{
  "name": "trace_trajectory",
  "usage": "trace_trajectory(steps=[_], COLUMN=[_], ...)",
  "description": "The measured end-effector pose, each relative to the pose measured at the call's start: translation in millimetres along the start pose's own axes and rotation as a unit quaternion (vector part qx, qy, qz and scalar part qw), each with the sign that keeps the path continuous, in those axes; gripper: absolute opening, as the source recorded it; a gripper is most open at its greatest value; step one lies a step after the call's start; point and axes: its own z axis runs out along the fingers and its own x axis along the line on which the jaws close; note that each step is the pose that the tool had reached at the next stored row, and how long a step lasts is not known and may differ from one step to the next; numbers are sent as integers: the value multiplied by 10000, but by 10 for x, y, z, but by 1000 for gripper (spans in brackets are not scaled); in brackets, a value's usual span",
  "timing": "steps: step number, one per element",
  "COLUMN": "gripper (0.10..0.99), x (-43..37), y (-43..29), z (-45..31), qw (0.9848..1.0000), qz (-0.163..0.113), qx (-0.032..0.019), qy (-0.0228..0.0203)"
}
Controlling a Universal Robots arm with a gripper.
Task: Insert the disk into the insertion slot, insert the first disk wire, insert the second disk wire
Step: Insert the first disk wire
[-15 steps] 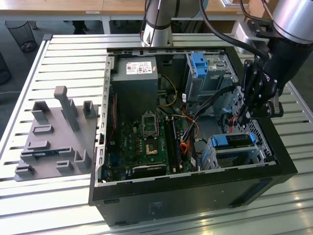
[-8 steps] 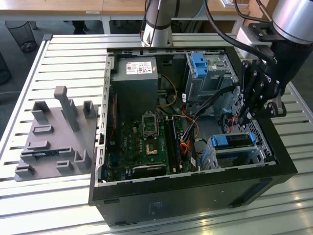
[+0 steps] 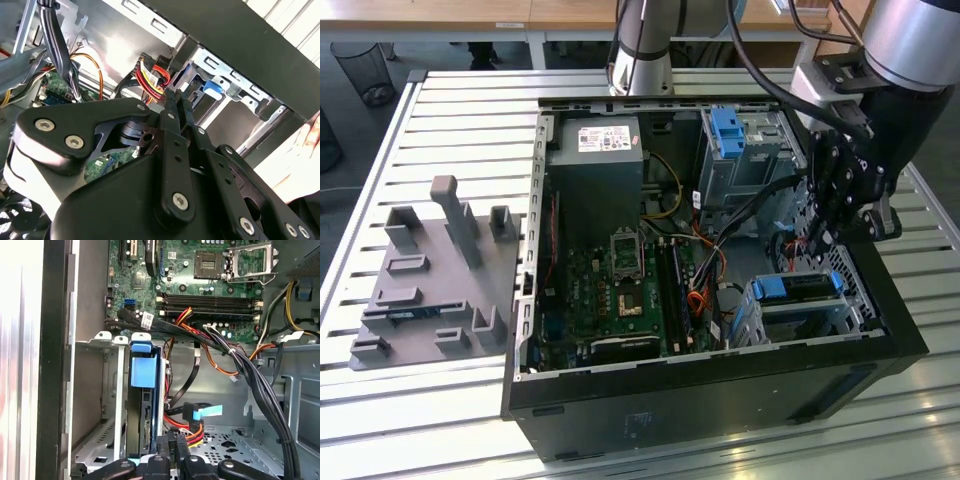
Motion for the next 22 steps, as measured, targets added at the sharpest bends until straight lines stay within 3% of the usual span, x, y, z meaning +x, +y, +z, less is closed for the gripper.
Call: trace_trajectory(steps=[4,12,22], gripper=[176,176,176], x=[13,94,137], y=[29,46,129], z=[5,15,35], qw=[10000,9999,9996], qz=[0,3,-2], qx=[57,116,286], qy=[2,-21,-21])
